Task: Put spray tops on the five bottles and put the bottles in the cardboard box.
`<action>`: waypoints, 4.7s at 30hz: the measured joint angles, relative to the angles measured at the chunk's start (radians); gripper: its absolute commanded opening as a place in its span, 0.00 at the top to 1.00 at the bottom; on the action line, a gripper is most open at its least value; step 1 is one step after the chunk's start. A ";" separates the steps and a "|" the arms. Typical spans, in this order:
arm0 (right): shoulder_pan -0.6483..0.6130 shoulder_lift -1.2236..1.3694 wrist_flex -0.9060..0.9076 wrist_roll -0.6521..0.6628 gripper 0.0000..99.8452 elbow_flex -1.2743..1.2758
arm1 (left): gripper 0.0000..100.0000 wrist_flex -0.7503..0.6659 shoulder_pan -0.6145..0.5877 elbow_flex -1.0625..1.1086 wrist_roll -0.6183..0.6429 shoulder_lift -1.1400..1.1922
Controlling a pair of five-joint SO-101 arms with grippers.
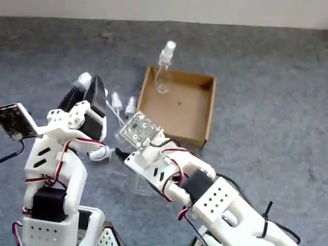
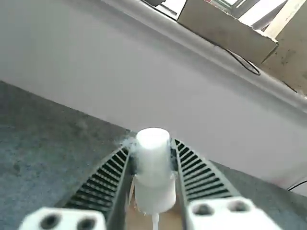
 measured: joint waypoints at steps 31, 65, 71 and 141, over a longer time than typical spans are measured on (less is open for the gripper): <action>0.031 0.000 0.000 0.000 1.00 0.000 | 0.99 0.100 -0.011 -0.144 -0.038 -0.006; 0.055 0.000 0.000 -0.089 1.00 0.000 | 1.00 0.195 0.137 0.135 -0.084 -0.012; 0.058 0.000 0.000 -0.123 1.00 0.000 | 1.00 0.199 0.137 0.135 -0.084 -0.012; 0.330 0.144 0.086 -0.117 1.00 -0.368 | 0.85 0.275 0.269 0.296 -0.496 -0.359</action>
